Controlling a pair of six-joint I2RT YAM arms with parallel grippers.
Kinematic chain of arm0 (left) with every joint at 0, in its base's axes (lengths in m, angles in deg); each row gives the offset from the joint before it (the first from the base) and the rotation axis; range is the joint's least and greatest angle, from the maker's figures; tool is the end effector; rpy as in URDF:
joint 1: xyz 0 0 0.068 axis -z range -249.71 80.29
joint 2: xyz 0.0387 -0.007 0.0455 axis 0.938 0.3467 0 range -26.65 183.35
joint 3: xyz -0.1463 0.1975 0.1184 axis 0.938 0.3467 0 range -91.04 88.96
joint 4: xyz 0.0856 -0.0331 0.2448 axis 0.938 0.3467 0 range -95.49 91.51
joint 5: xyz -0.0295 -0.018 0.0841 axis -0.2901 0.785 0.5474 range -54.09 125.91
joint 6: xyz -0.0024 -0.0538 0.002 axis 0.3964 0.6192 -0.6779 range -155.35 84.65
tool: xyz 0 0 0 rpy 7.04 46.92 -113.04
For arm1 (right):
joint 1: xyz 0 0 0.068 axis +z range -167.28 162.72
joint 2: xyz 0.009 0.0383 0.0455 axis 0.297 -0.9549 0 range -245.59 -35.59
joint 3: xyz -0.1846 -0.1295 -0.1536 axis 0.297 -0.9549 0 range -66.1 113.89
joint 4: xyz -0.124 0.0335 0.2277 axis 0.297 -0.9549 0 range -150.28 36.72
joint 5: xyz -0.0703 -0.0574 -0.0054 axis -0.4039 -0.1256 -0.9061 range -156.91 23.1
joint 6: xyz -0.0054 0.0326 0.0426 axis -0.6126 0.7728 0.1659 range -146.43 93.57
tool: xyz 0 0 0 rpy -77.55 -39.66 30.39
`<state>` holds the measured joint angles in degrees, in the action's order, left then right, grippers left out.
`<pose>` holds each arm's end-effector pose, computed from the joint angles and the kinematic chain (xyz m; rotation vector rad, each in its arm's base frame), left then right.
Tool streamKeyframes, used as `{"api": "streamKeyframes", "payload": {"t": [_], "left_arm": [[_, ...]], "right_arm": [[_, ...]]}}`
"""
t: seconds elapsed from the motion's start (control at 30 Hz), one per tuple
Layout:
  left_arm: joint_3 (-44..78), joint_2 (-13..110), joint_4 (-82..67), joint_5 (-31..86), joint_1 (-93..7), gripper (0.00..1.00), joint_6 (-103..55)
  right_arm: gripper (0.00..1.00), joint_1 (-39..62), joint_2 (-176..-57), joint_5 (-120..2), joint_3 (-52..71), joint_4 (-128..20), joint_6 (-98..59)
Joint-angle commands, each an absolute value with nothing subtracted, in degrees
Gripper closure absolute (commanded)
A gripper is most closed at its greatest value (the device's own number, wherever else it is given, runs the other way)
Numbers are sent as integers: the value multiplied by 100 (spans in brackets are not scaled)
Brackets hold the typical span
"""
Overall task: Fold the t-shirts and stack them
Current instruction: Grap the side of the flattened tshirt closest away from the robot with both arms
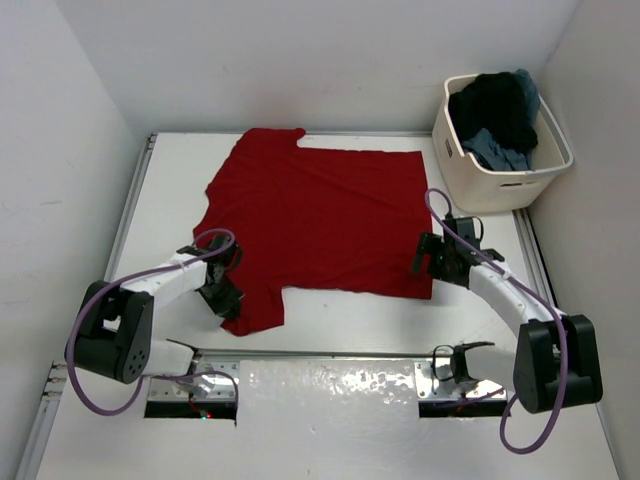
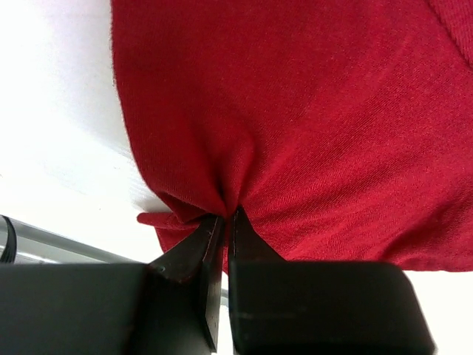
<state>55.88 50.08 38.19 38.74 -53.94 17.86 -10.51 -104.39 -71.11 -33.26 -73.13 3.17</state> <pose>0.1767 -0.0481 0.1353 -0.9885 2.9120 0.0221 0.2184 0.0233 0.1739 0.5326 2.4919 0.1556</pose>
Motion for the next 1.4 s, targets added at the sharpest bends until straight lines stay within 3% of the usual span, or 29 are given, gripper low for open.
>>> {"api": "streamKeyframes", "payload": {"t": [0.0, 0.3, 0.4, 0.43, 0.47, 0.53, 0.57, 0.63, 0.83, 0.97, 1.23, 1.37], "left_arm": [[5793, 5114, 4030, 3794, -5275, 100, 1502], [5661, 4858, 4522, 3248, -5021, 100, 1203], [5565, 4815, 4689, 3301, -4959, 100, 1045], [5565, 4771, 4750, 3318, -4941, 100, 1018], [5565, 4753, 4751, 3292, -4924, 100, 931], [5530, 4683, 4890, 3344, -4906, 100, 886], [5512, 4665, 4900, 3318, -4906, 100, 834], [5468, 4613, 4935, 3327, -4888, 100, 868], [5476, 4271, 4744, 3012, -4844, 100, 649], [5740, 3830, 3601, 1766, -4853, 100, 429], [5556, 3856, 1667, 911, -4880, 100, 577], [4996, 4049, 1508, 1375, -5037, 100, 447]], "right_arm": [[10, -1077, -10406, -6989, -3595, -7288, 828], [24, -1077, -10379, -6858, -4202, -7420, 1540], [44, -1069, -10432, -6840, -4360, -7174, 1681], [58, -1077, -10441, -6979, -4360, -7165, 1655], [65, -1077, -10458, -7198, -4352, -7139, 1646], [72, -1077, -10459, -7551, -4326, -7103, 1567], [85, -1077, -10441, -7587, -4351, -7094, 1567], [100, -1077, -10336, -7648, -4378, -7182, 1584], [100, -1077, -9677, -7780, -4379, -8049, 1331], [100, -1077, -9623, -7666, -4124, -8202, 1092], [100, -1077, -10045, -7191, -3544, -7446, 890], [100, -1077, -10133, -7218, -3315, -7025, 873]]}}
